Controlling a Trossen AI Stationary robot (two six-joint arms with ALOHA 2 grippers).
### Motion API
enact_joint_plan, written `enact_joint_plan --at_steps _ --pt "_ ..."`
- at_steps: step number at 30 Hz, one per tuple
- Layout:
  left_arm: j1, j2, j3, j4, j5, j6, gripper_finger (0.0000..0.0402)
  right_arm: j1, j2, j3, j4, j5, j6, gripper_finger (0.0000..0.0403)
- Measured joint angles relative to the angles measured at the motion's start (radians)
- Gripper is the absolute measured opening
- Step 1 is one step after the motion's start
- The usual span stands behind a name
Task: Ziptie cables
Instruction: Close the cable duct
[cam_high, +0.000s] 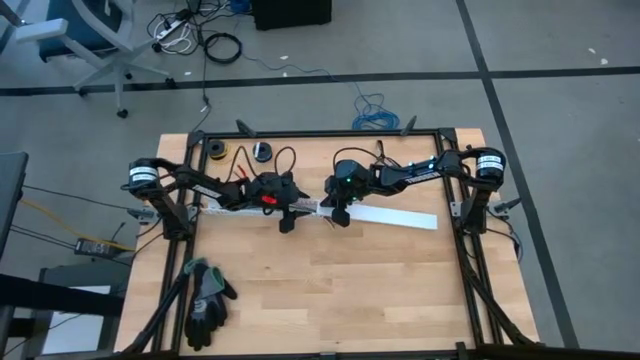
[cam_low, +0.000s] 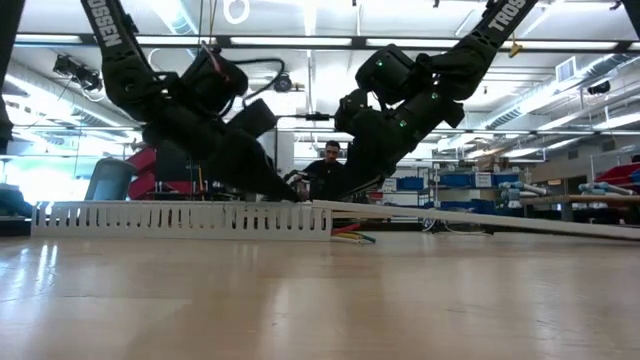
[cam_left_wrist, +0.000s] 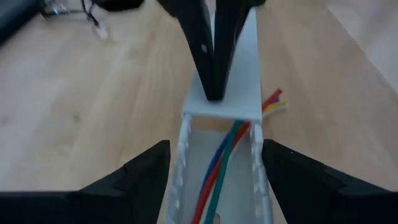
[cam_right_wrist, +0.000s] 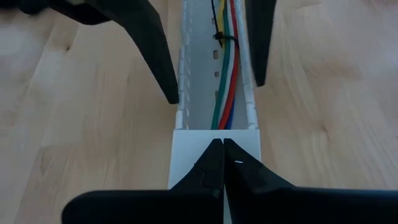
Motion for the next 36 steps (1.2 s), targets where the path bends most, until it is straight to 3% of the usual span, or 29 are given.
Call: enact_joint_plan --at_steps 36 --pt "0.000 -0.060 -0.041 -0.068 0.026 -0.032 0.0264 0.000 0.001 0.000 0.031 -0.007 0.006 0.0000"
